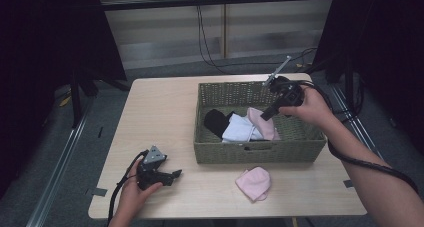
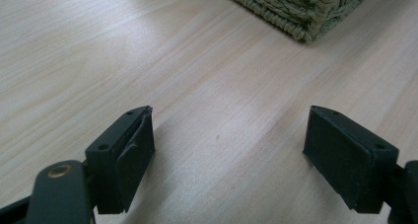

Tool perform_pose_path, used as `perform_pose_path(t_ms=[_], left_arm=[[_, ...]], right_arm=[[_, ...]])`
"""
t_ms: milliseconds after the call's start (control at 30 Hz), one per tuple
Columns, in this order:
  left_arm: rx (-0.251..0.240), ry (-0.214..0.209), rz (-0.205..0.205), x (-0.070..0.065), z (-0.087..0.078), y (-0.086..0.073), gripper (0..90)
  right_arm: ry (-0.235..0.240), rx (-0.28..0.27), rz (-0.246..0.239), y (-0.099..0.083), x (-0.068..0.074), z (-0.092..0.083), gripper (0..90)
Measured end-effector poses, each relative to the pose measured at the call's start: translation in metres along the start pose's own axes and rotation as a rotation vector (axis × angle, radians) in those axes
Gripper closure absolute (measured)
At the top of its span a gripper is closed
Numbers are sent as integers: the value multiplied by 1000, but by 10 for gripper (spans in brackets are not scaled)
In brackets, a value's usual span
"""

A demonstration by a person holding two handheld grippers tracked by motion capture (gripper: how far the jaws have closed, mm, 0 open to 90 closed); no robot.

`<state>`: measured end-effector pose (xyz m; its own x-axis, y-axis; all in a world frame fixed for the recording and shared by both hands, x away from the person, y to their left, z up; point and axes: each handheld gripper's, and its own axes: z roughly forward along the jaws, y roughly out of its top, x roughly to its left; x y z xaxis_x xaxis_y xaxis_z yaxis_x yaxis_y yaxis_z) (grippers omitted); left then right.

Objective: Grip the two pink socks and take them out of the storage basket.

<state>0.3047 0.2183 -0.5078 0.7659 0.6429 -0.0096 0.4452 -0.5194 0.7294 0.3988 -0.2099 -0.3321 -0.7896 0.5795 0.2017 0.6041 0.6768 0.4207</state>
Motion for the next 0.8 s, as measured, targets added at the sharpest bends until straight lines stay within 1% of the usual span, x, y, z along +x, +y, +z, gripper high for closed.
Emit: perform_pose_path(t_ms=[100,300,400,467,567,700,733,800], left_arm=[[0,0,0,0,0,0,189],[0,0,0,0,0,0,189],[1,0,0,0,0,0,189],[1,0,0,0,0,0,189],[1,0,0,0,0,0,189],[1,0,0,0,0,0,189],[1,0,0,0,0,0,189],[1,0,0,0,0,0,189]], right_arm=[[-6,11,-11,2,3,-5,867],[-9,2,-36,8,9,-19,868],[-12,1,-33,8,11,-22,868],[-16,-1,-40,9,13,-28,868],[-13,-8,-48,9,14,-31,868],[-12,-9,-60,10,19,-37,867],[-9,-11,-69,10,22,-39,867],[-10,-11,-71,10,23,-40,868]])
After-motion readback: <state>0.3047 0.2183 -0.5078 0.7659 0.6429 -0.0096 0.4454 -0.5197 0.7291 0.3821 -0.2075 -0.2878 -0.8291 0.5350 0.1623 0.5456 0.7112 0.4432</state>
